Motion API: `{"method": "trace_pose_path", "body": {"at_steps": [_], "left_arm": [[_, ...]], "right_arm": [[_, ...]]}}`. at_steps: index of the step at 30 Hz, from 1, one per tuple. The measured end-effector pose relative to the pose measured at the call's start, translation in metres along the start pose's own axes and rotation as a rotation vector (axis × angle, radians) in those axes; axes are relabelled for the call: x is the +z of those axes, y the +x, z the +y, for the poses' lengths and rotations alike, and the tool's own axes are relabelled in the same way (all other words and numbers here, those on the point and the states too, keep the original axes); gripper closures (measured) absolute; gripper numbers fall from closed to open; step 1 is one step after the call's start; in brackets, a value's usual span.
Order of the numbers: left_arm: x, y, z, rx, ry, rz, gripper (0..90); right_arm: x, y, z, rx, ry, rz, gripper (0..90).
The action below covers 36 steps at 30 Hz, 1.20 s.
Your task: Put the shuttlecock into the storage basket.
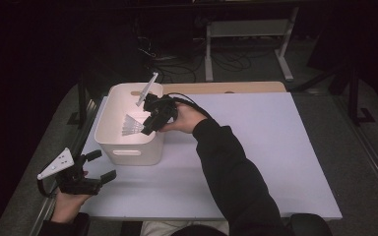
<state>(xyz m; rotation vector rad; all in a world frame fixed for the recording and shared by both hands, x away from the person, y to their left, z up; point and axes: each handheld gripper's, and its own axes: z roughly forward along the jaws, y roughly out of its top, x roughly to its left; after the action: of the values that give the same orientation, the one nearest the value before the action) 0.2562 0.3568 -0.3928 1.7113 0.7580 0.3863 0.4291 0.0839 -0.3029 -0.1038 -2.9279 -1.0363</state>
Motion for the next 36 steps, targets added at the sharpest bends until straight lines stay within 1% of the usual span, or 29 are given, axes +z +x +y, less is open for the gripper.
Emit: {"method": "trace_pose_path", "body": {"at_steps": [8,15,17,18,19,21,24,26,28,33,34,36], "left_arm": [[0.0,0.0,0.0,0.001,0.003,-0.001,0.0],[0.0,0.0,0.0,0.001,0.003,-0.002,0.0],[0.0,0.0,0.0,0.0,0.003,-0.002,0.0],[0.0,0.0,0.0,0.0,0.003,-0.003,0.0],[0.0,0.0,0.0,0.0,0.003,-0.003,0.0],[0.0,0.0,0.0,-0.001,0.002,-0.002,0.0],[0.0,0.0,0.0,0.0,0.003,-0.002,0.0],[0.0,0.0,0.0,0.0,0.004,-0.002,0.0],[0.0,0.0,0.0,0.001,0.005,-0.003,0.0],[0.0,0.0,0.0,0.001,0.004,-0.004,0.0],[0.0,0.0,0.0,0.001,0.004,-0.003,0.0],[0.0,0.0,0.0,0.001,0.004,-0.003,0.0]], "right_arm": [[0.008,0.0,0.001,-0.001,0.026,0.003,63.6],[0.012,0.0,0.001,0.003,0.032,0.009,62.8],[0.012,0.0,0.001,0.011,0.026,0.019,58.1],[0.012,-0.001,0.001,0.018,0.024,0.021,57.1],[0.012,-0.001,0.001,0.018,0.022,0.012,54.6],[0.011,-0.001,0.001,0.027,0.02,0.012,51.0],[0.008,-0.002,0.001,0.038,0.006,0.002,48.3],[0.006,-0.003,0.001,0.043,-0.001,-0.008,44.5],[0.004,-0.003,0.0,0.049,-0.006,-0.005,42.1],[-0.001,-0.003,0.0,0.055,-0.023,-0.025,35.8],[-0.001,-0.003,0.0,0.054,-0.024,-0.025,33.8],[-0.002,-0.002,0.0,0.06,-0.022,-0.041,28.6]]}}
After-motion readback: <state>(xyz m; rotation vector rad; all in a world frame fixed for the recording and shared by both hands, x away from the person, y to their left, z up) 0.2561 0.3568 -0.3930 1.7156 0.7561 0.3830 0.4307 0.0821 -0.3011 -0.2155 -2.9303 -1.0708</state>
